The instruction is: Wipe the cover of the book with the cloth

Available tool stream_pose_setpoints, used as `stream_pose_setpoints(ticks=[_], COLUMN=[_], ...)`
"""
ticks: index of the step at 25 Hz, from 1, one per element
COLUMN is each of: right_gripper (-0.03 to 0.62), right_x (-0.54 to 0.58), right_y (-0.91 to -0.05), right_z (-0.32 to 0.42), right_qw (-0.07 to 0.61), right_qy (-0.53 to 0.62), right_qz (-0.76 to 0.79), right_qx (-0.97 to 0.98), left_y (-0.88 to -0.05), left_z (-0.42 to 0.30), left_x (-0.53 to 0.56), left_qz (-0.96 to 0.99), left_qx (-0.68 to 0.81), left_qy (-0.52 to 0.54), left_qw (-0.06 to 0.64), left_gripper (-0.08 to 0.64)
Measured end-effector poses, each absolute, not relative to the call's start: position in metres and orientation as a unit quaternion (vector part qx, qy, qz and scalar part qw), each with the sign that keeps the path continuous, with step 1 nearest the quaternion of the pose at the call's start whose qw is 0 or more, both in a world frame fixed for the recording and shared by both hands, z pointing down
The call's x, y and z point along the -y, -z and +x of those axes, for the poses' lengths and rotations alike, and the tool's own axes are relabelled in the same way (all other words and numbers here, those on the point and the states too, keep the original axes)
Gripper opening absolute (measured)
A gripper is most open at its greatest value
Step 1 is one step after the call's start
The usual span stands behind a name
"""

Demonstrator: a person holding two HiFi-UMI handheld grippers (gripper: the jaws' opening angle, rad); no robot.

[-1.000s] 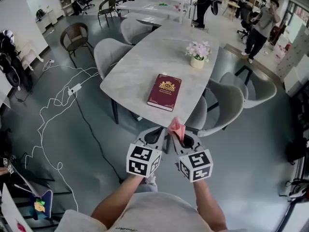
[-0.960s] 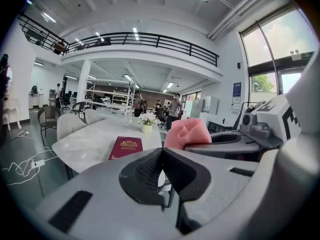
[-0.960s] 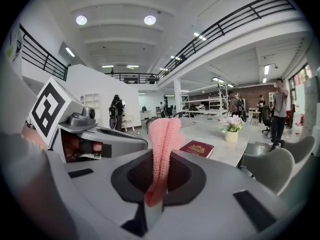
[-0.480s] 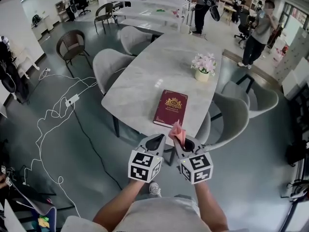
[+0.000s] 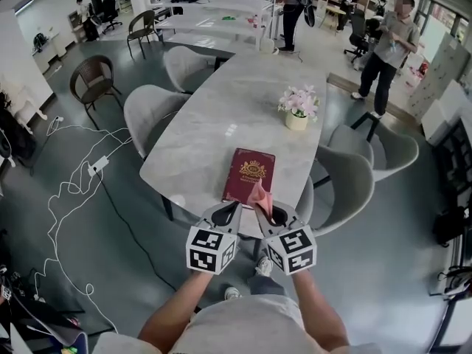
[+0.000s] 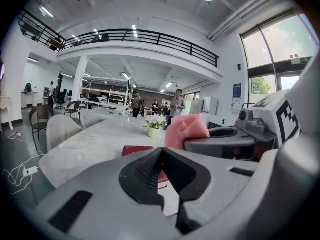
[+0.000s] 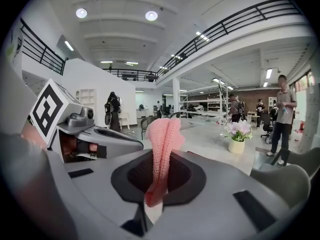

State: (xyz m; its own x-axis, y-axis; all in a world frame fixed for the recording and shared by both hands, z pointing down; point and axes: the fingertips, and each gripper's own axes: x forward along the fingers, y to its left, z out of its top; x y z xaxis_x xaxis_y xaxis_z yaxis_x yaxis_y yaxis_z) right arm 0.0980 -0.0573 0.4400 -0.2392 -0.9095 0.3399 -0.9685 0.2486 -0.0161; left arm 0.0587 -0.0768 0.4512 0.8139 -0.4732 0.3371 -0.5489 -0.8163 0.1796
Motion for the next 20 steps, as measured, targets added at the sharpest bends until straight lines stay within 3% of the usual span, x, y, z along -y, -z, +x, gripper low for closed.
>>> stream_pose_setpoints(ticks=[20], right_gripper=[0.018], right_x=[0.178], right_y=[-0.488], right_z=[0.207], right_qw=[0.182], right_qy=[-0.115], right_qz=[0.545], right_qx=[0.810], left_y=[-0.489], left_z=[0.138], left_x=[0.179], left_qz=[0.918], left_qx=[0.329], left_qy=[-0.158], left_qw=[0.156], left_gripper=[0.008])
